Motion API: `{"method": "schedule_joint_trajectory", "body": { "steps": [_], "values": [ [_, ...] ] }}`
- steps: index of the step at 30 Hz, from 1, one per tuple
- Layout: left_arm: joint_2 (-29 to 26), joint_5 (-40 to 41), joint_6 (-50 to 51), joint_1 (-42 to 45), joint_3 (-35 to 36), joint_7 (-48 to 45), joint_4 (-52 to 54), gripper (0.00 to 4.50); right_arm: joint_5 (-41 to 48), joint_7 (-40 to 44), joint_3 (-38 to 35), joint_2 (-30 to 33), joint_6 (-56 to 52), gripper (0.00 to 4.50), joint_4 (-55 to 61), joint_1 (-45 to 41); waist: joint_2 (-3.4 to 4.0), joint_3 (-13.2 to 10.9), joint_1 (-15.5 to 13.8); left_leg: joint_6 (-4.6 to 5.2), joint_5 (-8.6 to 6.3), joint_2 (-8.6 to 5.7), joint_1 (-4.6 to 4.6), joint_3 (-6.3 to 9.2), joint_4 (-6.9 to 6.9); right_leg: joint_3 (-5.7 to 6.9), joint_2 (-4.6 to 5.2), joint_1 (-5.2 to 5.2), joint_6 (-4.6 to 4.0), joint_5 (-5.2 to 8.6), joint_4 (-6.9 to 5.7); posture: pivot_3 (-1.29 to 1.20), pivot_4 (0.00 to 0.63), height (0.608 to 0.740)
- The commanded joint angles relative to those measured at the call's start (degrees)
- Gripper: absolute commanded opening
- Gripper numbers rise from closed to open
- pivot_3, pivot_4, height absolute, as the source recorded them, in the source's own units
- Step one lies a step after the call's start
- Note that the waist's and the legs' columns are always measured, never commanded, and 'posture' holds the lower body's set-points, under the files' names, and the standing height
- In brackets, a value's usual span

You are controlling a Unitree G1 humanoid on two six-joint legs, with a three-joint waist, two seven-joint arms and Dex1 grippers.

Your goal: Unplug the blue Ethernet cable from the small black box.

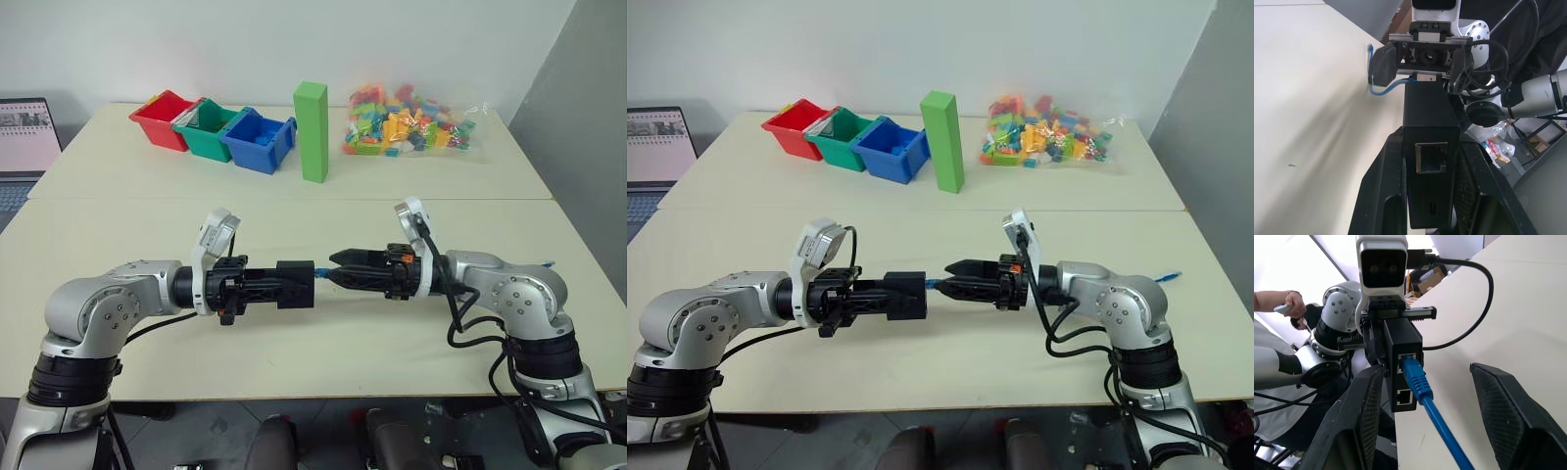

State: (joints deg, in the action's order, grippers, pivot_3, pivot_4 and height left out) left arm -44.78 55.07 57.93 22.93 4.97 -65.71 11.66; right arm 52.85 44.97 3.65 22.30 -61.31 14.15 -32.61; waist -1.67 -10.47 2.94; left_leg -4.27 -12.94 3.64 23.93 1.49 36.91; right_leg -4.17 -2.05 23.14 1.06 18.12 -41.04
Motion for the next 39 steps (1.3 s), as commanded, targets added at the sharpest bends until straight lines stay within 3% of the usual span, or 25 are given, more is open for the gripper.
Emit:
{"method": "schedule_joint_trajectory", "body": {
  "steps": [1, 24, 36, 39],
  "values": [
    [-0.5, 0.1, -1.2, -0.1, 1.1, -0.5, 1.1, 0.8, 0.6, -0.2, -0.1, -0.3, 0.5, 2.95, 2.6, -0.8, 0.0, 0.0, 0.0, 0.0, 0.0, 0.0, 0.0, 0.0, 0.0, 0.0, 0.0, 0.0, 0.0, 0.0, 0.0, 0.0, 0.15, 0.74],
    [-0.1, -0.4, -2.0, -0.8, 0.6, -0.1, 1.7, 0.8, -0.5, -0.8, 1.6, -0.6, 0.8, 2.95, 2.4, -1.3, 0.0, 0.0, 0.0, 0.0, 0.0, 0.0, 0.01, 0.0, -0.01, 0.0, 0.0, 0.01, 0.0, 0.0, 0.03, 0.0, 0.15, 0.74],
    [0.3, -1.0, -2.4, -1.2, 0.5, 0.0, 2.1, 0.8, -1.3, 0.1, 2.8, 0.4, 0.7, 0.16, 2.9, -1.4, 0.0, 0.0, 0.0, 0.0, 0.0, 0.0, 0.02, 0.01, -0.02, 0.0, 0.0, 0.02, 0.01, 0.0, 0.04, 0.0, 0.15, 0.74],
    [0.7, -0.9, -2.3, -1.1, 0.7, 0.3, 2.0, 0.8, -1.8, 0.6, 3.4, 0.7, 1.0, 0.03, 3.2, -1.3, 0.0, 0.0, 0.0, 0.0, 0.0, 0.0, 0.02, 0.0, -0.03, 0.0, 0.0, 0.02, 0.01, 0.0, 0.05, 0.0, 0.15, 0.74]
  ]
}}
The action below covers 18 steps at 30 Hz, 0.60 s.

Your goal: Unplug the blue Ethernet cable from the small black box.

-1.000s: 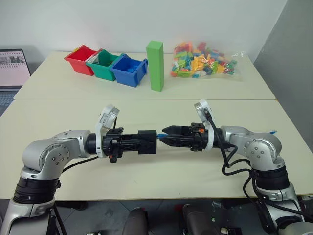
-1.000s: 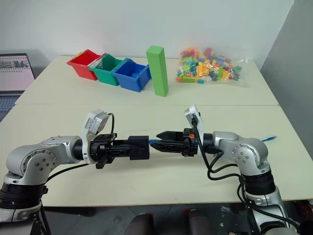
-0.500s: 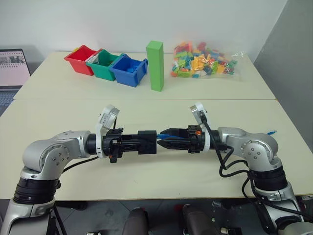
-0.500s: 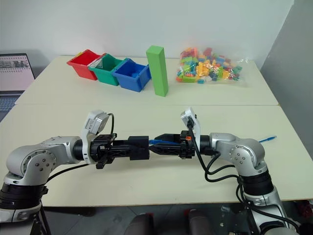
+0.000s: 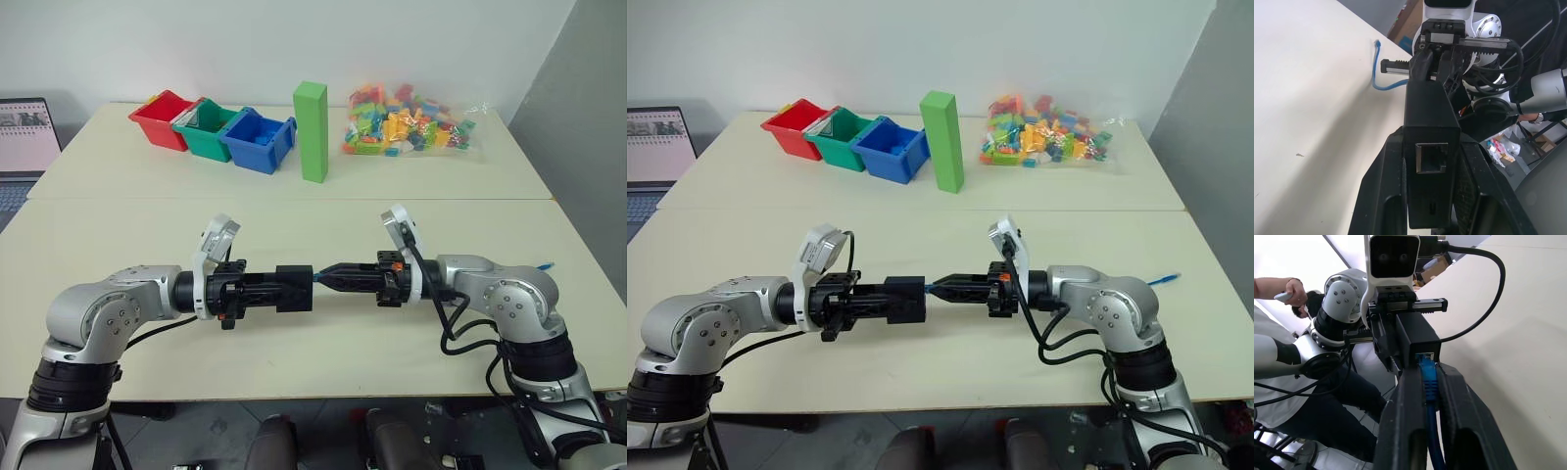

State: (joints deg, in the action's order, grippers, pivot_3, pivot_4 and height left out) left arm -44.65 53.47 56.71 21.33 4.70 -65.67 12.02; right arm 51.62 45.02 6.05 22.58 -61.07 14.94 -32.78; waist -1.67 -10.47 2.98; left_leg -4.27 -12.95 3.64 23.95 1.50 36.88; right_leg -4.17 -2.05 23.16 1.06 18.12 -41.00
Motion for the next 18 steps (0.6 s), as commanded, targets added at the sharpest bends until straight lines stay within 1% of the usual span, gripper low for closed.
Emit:
{"method": "schedule_joint_trajectory", "body": {
  "steps": [1, 11, 18],
  "values": [
    [0.7, 0.7, -1.1, 0.6, 1.1, 0.4, 1.6, 0.8, -0.7, 0.7, 1.2, 0.5, 0.9, 0.03, 2.6, -1.1, 0.0, 0.0, 0.0, 0.0, 0.0, 0.0, 0.0, 0.01, 0.0, 0.01, 0.0, 0.0, 0.0, 0.0, 0.0, 0.0, 0.15, 0.74],
    [1.5, 1.3, -0.7, 0.8, 1.8, 1.3, 1.3, 0.8, -2.1, 1.3, 2.1, 1.2, 1.4, 0.03, 2.9, -0.8, 0.0, 0.0, 0.0, 0.0, 0.0, 0.0, 0.01, 0.0, 0.0, 0.0, 0.0, 0.0, 0.0, 0.0, 0.0, 0.0, 0.15, 0.74],
    [0.0, 1.0, -0.9, 0.1, 3.0, 0.7, 0.7, 0.8, -1.4, 3.2, -0.4, 5.9, 0.4, 0.03, 1.2, 0.8, 0.0, 0.0, 0.0, 0.0, 0.0, 0.0, 0.02, 0.0, 0.0, 0.0, 0.0, 0.0, 0.0, 0.0, 0.02, 0.0, 0.15, 0.74]
  ]
}}
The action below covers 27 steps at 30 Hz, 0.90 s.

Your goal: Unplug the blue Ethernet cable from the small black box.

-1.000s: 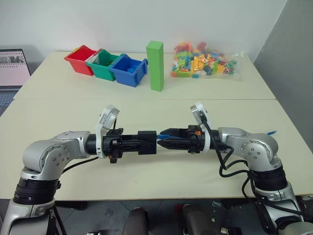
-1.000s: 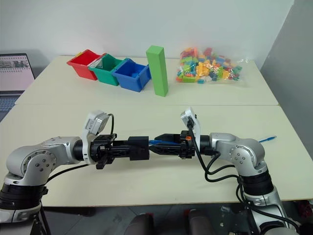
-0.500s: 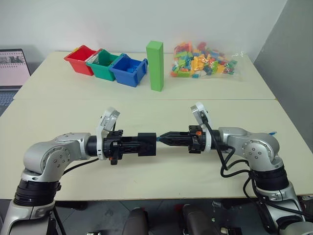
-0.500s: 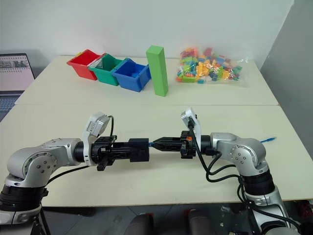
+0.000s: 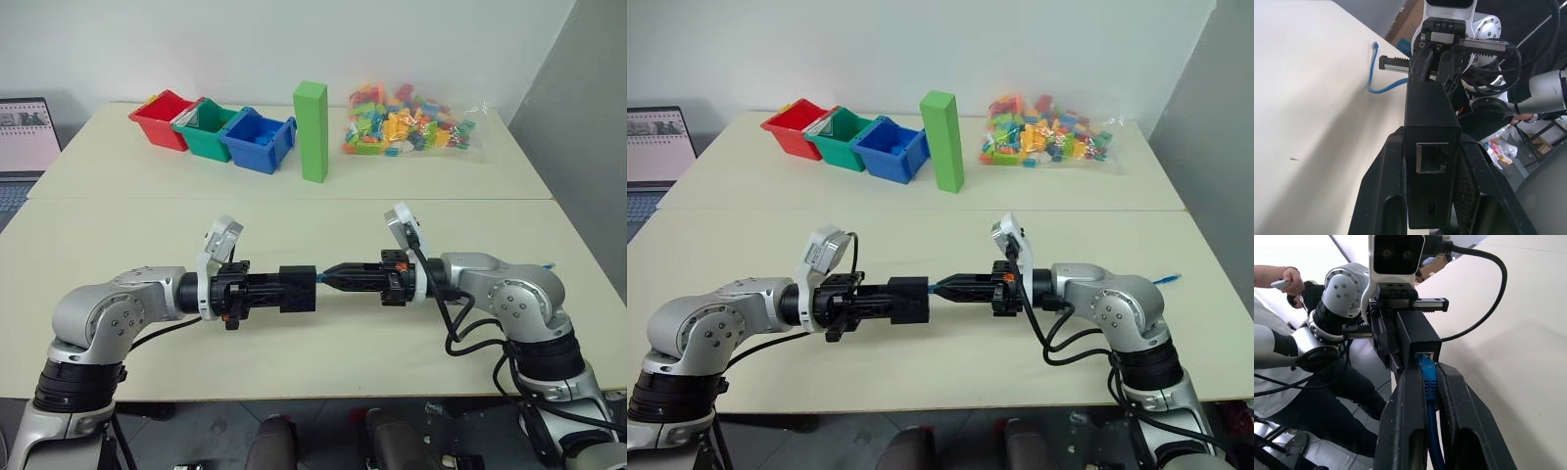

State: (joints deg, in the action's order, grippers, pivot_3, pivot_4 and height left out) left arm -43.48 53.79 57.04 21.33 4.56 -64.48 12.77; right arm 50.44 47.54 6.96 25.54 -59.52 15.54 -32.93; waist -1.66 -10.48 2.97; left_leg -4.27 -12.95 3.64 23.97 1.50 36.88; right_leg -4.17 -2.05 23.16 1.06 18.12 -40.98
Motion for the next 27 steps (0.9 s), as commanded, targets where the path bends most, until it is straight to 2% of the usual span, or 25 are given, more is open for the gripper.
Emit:
{"method": "schedule_joint_trajectory", "body": {
  "steps": [1, 8, 14, 16, 17, 19, 25, 27],
  "values": [
    [-1.4, 0.6, -1.3, 0.0, 3.2, -0.6, -0.1, 0.8, 0.0, 0.8, -1.7, 3.5, -1.3, 0.03, 0.5, 1.1, 0.0, 0.0, 0.0, 0.0, 0.0, 0.0, 0.0, 0.01, 0.0, 0.01, 0.0, 0.0, 0.0, 0.0, 0.0, 0.0, 0.15, 0.74],
    [-2.0, -0.4, -1.8, -0.5, 3.3, -1.0, -0.6, 0.8, 0.5, 0.8, -2.7, 4.8, -1.4, 0.03, 0.4, 1.8, 0.0, 0.0, 0.0, 0.0, 0.0, 0.0, 0.0, 0.0, 0.0, 0.0, 0.0, 0.0, 0.0, 0.0, 0.01, 0.0, 0.15, 0.74],
    [-1.9, -0.6, -1.9, -0.6, 2.7, -1.4, 0.4, 0.8, 3.8, 0.0, -3.6, 3.3, -1.5, 0.03, 2.2, 1.6, 0.0, 0.0, 0.0, 0.0, 0.0, 0.0, 0.0, 0.0, 0.0, 0.0, 0.0, 0.0, 0.0, 0.0, 0.01, 0.0, 0.15, 0.74],
    [-1.8, -1.0, -2.1, -1.0, 1.8, -1.7, 1.3, 0.8, 5.5, -1.5, -4.2, 1.8, -1.9, 0.73, 2.9, 1.2, -0.01, 0.0, 0.0, 0.0, 0.0, 0.0, 0.0, 0.01, 0.0, 0.0, 0.0, 0.0, 0.0, 0.0, 0.01, 0.0, 0.15, 0.74],
    [-1.6, -1.0, -2.2, -1.2, 1.5, -1.7, 1.7, 0.8, 6.3, -1.9, -4.4, 1.1, -1.9, 0.8, 3.0, 1.1, -0.01, 0.0, 0.0, 0.0, 0.0, 0.0, 0.0, 0.01, 0.0, 0.0, 0.0, 0.0, 0.0, 0.0, 0.01, 0.0, 0.15, 0.74],
    [-1.6, -1.1, -2.5, -1.4, 1.0, -1.9, 2.1, 0.8, 7.3, -3.3, -5.2, -0.2, -2.2, 1.35, 2.8, 1.0, -0.01, 0.0, 0.0, 0.0, 0.0, 0.0, 0.0, 0.0, 0.0, -0.01, 0.0, 0.01, 0.0, 0.0, 0.01, 0.0, 0.15, 0.74],
    [-1.7, -1.1, -2.8, -1.4, 0.7, -2.3, 1.9, 0.8, 7.4, -5.1, -5.7, -1.2, -2.8, 2.64, 2.2, 0.9, 0.0, 0.0, 0.1, 0.0, 0.0, 0.0, 0.01, 0.0, -0.02, -0.01, 0.0, 0.01, 0.0, 0.0, 0.02, 0.0, 0.15, 0.74],
    [-1.6, -1.0, -2.9, -1.5, 0.6, -2.2, 2.0, 0.8, 6.1, -5.6, -4.9, -1.4, -2.1, 2.88, 1.8, 1.3, 0.0, 0.0, 0.1, 0.0, 0.0, 0.0, 0.01, 0.0, -0.01, -0.01, 0.0, 0.01, 0.0, 0.0, 0.02, 0.0, 0.15, 0.74]
  ]
}}
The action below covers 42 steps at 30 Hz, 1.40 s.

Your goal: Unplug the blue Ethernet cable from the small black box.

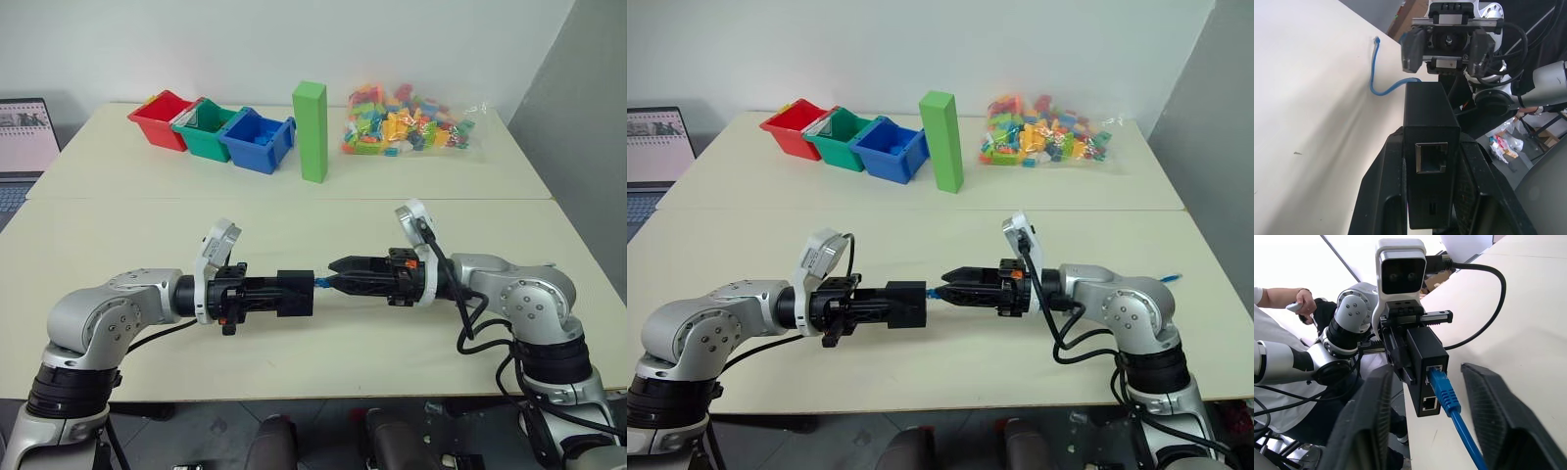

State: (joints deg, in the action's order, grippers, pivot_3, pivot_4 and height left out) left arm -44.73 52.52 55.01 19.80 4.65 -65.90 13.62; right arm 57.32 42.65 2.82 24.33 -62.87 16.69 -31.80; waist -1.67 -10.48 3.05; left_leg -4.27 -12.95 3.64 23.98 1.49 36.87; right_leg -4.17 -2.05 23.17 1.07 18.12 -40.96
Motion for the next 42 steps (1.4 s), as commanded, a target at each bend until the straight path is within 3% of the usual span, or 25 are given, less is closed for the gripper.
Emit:
{"method": "schedule_joint_trajectory", "body": {
  "steps": [1, 28, 31, 39, 42],
  "values": [
    [-0.3, 0.3, -0.9, 0.0, 0.5, -0.8, 1.2, 0.8, -1.7, -0.6, -0.1, 0.0, 1.9, 2.88, 0.6, 0.6, 0.0, 0.0, 0.0, 0.0, 0.0, 0.0, 0.0, 0.0, 0.0, 0.0, 0.0, 0.0, 0.0, 0.0, 0.0, 0.0, 0.15, 0.74],
    [0.4, 0.2, -1.2, 0.3, 0.3, -0.2, 0.9, 0.8, -2.8, -2.3, 2.5, -3.3, 1.1, 2.88, 1.0, 1.3, 0.01, 0.0, 0.1, 0.0, 0.0, 0.01, 0.01, 0.0, -0.02, 0.0, -0.01, 0.01, 0.0, 0.0, 0.01, 0.0, 0.15, 0.74],
    [0.4, 0.3, -1.1, 0.3, 0.4, -0.1, 1.1, 0.8, -1.9, -2.4, 1.9, -3.6, 0.6, 2.41, 1.0, 1.1, 0.01, 0.0, 0.1, 0.0, 0.0, 0.01, 0.01, 0.0, -0.02, 0.0, 0.0, 0.01, 0.0, 0.0, 0.01, 0.0, 0.15, 0.74],
    [0.4, 0.3, -1.2, 0.1, 0.5, -0.1, 1.1, 0.8, -1.2, -2.2, 1.8, -3.2, 0.0, 0.52, 1.2, 1.1, 0.01, 0.0, 0.1, 0.0, 0.0, 0.01, 0.0, 0.0, -0.02, 0.0, 0.0, 0.01, 0.0, 0.0, 0.02, 0.0, 0.15, 0.74],
    [0.4, 0.2, -1.2, 0.0, 0.5, -0.2, 1.2, 0.8, -1.0, -1.9, 1.8, -3.0, -0.1, 0.06, 1.2, 1.1, 0.01, 0.0, 0.1, 0.0, 0.0, 0.01, 0.01, 0.0, -0.02, 0.0, -0.01, 0.01, 0.0, 0.0, 0.02, 0.0, 0.15, 0.74]
  ]
}}
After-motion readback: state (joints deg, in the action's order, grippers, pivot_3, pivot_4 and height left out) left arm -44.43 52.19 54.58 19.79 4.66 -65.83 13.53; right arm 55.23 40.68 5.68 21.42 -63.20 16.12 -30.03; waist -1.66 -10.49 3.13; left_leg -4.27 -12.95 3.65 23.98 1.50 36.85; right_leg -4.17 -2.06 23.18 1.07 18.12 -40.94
